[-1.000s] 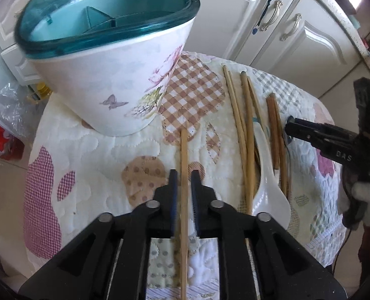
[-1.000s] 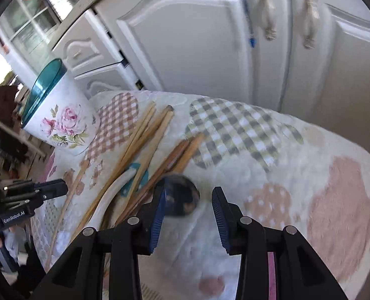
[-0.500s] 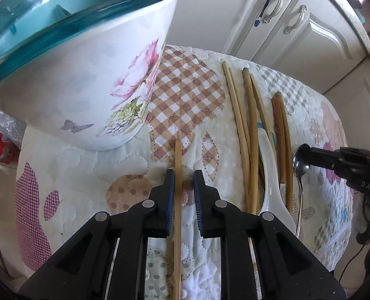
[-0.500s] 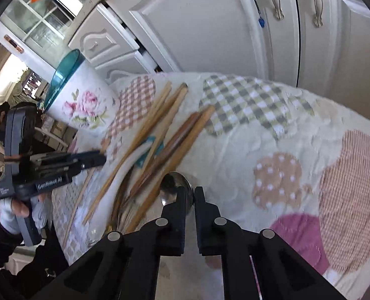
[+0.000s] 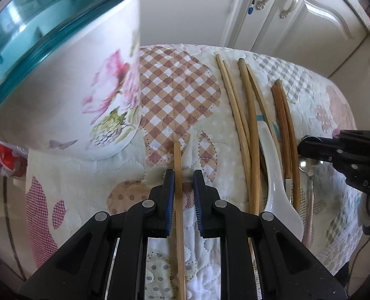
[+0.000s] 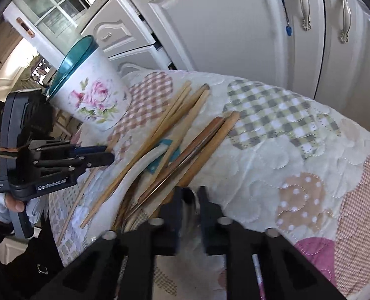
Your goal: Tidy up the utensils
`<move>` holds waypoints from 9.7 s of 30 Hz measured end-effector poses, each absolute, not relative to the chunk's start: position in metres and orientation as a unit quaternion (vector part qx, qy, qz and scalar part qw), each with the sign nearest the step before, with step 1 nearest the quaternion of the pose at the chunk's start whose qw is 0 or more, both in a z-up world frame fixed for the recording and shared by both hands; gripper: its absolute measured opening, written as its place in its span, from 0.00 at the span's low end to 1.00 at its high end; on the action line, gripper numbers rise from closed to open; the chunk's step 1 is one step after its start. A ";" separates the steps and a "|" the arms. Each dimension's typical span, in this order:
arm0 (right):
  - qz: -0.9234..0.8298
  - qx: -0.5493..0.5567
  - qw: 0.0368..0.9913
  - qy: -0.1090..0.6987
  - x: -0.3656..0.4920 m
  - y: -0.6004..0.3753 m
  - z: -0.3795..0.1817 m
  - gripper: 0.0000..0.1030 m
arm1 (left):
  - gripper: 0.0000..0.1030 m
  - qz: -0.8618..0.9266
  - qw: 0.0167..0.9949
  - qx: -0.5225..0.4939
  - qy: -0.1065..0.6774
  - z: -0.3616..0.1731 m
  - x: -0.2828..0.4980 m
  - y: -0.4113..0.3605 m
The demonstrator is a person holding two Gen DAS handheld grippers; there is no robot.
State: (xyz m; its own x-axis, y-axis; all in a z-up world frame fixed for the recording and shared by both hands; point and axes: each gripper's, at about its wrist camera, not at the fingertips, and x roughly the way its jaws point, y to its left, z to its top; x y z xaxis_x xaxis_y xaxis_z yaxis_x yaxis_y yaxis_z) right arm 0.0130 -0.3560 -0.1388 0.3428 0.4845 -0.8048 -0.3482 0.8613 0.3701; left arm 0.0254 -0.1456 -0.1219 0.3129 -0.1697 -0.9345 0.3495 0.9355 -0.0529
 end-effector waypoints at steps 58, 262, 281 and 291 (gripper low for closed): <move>0.240 0.024 0.909 0.339 0.028 -0.305 0.089 0.03 | 0.04 -0.114 0.947 -0.072 0.291 0.149 0.069 -0.008; 0.280 0.018 0.912 0.299 -0.009 -0.257 0.170 0.07 | 0.07 -0.184 0.940 -0.020 0.285 0.175 0.002 -0.013; 0.265 0.011 0.894 0.361 0.119 -0.179 0.105 0.07 | 0.07 -0.124 0.929 -0.019 0.349 0.096 0.078 -0.014; 0.266 0.026 0.869 0.417 0.140 -0.180 0.060 0.07 | 0.07 -0.115 0.918 -0.019 0.379 0.064 0.092 -0.021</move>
State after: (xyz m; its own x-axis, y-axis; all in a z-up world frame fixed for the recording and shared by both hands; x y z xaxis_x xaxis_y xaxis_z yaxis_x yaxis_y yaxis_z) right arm 0.1397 -0.1797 0.0602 0.5105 0.4848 -0.7101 -0.4411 0.8566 0.2677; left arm 0.0921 -0.0206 0.0638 0.6858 -0.2259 -0.6918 0.1970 0.9727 -0.1224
